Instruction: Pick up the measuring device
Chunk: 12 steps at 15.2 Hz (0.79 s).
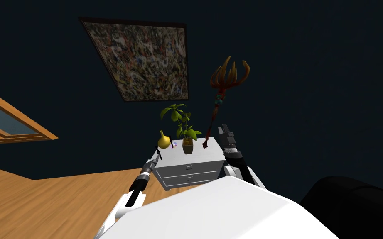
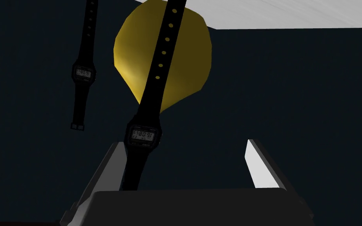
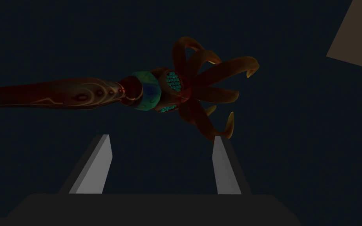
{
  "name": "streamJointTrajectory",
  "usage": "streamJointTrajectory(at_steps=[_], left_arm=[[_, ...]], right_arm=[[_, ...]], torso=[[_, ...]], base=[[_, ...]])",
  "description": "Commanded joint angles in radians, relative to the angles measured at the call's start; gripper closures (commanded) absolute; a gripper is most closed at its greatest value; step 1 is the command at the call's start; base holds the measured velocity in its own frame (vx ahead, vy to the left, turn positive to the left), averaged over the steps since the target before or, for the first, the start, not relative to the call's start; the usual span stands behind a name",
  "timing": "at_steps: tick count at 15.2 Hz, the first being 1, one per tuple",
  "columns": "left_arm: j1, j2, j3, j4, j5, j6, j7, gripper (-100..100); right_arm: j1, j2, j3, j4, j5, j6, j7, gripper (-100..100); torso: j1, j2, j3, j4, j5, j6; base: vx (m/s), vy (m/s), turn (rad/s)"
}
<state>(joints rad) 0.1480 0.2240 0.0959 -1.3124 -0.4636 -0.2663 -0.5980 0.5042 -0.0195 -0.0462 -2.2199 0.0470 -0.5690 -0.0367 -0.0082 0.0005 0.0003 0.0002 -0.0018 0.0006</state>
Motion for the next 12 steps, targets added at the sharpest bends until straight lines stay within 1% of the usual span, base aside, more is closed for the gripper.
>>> streamJointTrajectory(at_steps=[1,2,5,8,9,10,11,12], left_arm=[[-0.002,0.017,0.007,-0.001,-0.007,0.029,-0.003,-100],[-0.001,0.027,0.011,-0.004,-0.012,0.047,-0.006,-100],[0.0,0.041,0.017,-0.008,-0.019,0.074,-0.009,-100],[0.0,0.061,0.026,-0.01,-0.028,0.115,-0.012,-100],[0.001,0.053,0.022,-0.01,-0.025,0.098,-0.01,-100],[-0.018,0.031,0.053,0.02,-0.029,0.096,-0.027,-100],[-0.005,0.045,0.033,0.0,-0.027,0.1,-0.016,-100],[-0.007,0.043,0.037,0.003,-0.027,0.1,-0.018,100]], right_arm=[[0.0,0.0,0.0,0.0,0.0,0.0,0.0,0],[0.0,0.0,0.0,0.0,0.0,0.0,0.0,0],[0.0,0.0,0.0,0.0,0.0,0.0,0.0,0],[0.0,0.0,0.0,0.0,0.0,0.0,0.0,0],[0.0,0.0,0.0,0.0,0.0,0.0,0.0,0],[0.0,0.0,0.0,0.0,0.0,0.0,0.0,0],[0.0,0.0,0.0,0.0,0.0,0.0,0.0,0],[0.0,0.0,0.0,0.0,0.0,0.0,0.0,0]], torso=[[0.0,0.0,0.0,0.0,0.0,0.0],[0.0,0.0,0.0,0.0,0.0,0.0],[0.001,0.0,0.0,0.0,0.0,0.0],[0.002,0.0,0.0,0.0,0.0,0.0],[0.002,0.0,0.0,0.0,0.0,0.0],[0.003,0.0,0.0,0.0,0.0,0.0],[0.005,-0.002,-0.001,0.0,0.001,0.001],[0.007,-0.002,-0.001,0.0,0.001,0.0]], base=[[-0.009,-0.091,-0.016],[-0.007,-0.095,-0.018],[-0.003,-0.073,-0.013],[0.0,-0.069,-0.018],[-0.003,-0.048,0.0],[0.033,0.013,-0.147],[0.031,0.025,-0.094],[0.009,0.007,-0.003]])
